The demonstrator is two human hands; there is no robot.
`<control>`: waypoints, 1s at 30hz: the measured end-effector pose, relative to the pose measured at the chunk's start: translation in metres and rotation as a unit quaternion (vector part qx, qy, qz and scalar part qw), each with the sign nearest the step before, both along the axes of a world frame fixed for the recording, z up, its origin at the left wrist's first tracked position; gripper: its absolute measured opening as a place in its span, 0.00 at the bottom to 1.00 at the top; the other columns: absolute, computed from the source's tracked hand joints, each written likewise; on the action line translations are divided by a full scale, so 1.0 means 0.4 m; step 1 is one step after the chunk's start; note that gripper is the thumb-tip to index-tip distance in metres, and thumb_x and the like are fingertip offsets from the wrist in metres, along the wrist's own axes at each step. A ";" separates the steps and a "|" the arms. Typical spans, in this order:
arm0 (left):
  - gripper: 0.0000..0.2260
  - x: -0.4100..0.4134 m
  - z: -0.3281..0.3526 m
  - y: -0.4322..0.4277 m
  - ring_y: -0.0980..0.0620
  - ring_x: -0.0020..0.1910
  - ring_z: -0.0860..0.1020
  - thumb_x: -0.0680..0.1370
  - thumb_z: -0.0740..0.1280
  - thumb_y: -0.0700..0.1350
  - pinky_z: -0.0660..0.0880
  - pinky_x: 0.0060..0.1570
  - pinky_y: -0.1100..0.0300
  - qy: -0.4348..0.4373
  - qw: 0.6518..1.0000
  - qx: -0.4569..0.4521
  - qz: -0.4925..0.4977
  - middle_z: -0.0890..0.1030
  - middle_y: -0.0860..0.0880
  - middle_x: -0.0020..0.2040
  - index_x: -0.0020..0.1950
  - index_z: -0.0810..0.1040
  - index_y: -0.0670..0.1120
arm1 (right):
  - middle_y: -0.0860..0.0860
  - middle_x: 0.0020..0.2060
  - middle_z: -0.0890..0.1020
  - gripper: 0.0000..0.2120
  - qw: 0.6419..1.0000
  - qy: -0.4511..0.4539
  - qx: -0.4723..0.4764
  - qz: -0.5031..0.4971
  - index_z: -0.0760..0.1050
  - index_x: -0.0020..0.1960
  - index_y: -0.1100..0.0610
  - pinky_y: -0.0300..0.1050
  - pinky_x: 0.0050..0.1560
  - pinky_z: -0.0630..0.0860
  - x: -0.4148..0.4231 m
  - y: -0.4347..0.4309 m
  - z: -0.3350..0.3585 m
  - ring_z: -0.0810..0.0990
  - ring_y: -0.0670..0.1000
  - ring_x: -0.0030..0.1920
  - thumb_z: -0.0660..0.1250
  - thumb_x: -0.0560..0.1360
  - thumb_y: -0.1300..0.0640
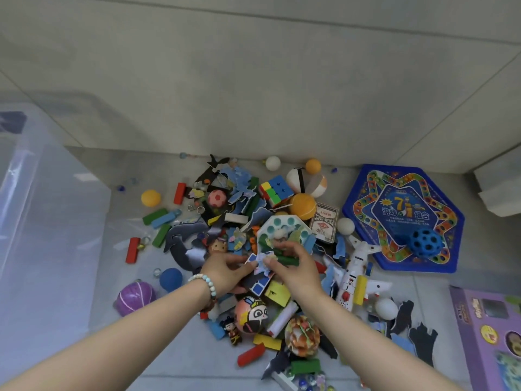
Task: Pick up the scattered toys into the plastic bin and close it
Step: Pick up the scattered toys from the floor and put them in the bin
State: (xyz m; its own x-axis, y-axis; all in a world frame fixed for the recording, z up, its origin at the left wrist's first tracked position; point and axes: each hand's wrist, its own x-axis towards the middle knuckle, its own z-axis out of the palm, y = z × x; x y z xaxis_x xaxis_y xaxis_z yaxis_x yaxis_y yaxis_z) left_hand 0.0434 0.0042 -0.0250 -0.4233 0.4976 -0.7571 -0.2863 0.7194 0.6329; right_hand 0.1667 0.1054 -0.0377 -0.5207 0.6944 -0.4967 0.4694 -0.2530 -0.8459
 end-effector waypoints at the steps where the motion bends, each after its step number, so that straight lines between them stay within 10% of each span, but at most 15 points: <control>1: 0.18 0.003 -0.004 -0.001 0.52 0.41 0.81 0.74 0.70 0.47 0.80 0.32 0.64 -0.004 1.000 0.003 0.012 0.81 0.45 0.49 0.60 0.78 0.40 | 0.49 0.51 0.80 0.10 1.000 -0.004 0.001 -0.010 0.76 0.44 0.47 0.52 0.52 0.79 -0.001 -0.001 -0.008 0.80 0.54 0.52 0.76 0.68 0.56; 16: 0.08 0.017 0.041 -0.002 0.58 0.37 0.83 0.73 0.70 0.47 0.79 0.37 0.65 0.014 0.994 0.099 0.035 0.84 0.53 0.42 0.51 0.81 0.48 | 0.49 0.47 0.84 0.09 0.996 0.042 -0.049 -0.059 0.80 0.48 0.52 0.43 0.47 0.81 -0.017 0.006 0.042 0.83 0.51 0.47 0.75 0.68 0.56; 30: 0.07 -0.285 0.711 -0.404 0.58 0.40 0.83 0.71 0.72 0.45 0.79 0.34 0.64 0.194 0.960 0.191 0.063 0.85 0.54 0.42 0.49 0.82 0.52 | 0.50 0.42 0.81 0.09 0.960 0.239 0.007 0.143 0.75 0.48 0.59 0.36 0.35 0.78 -0.375 -0.299 0.669 0.81 0.46 0.35 0.72 0.70 0.63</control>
State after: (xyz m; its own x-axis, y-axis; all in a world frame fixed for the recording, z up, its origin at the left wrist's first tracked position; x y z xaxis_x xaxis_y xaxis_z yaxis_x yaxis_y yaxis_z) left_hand -0.0704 -0.1572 0.2594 -0.7119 0.6338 -0.3025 -0.0450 0.3886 0.9203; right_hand 0.0169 -0.0143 0.2301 -0.8573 0.4940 -0.1449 0.0754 -0.1579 -0.9846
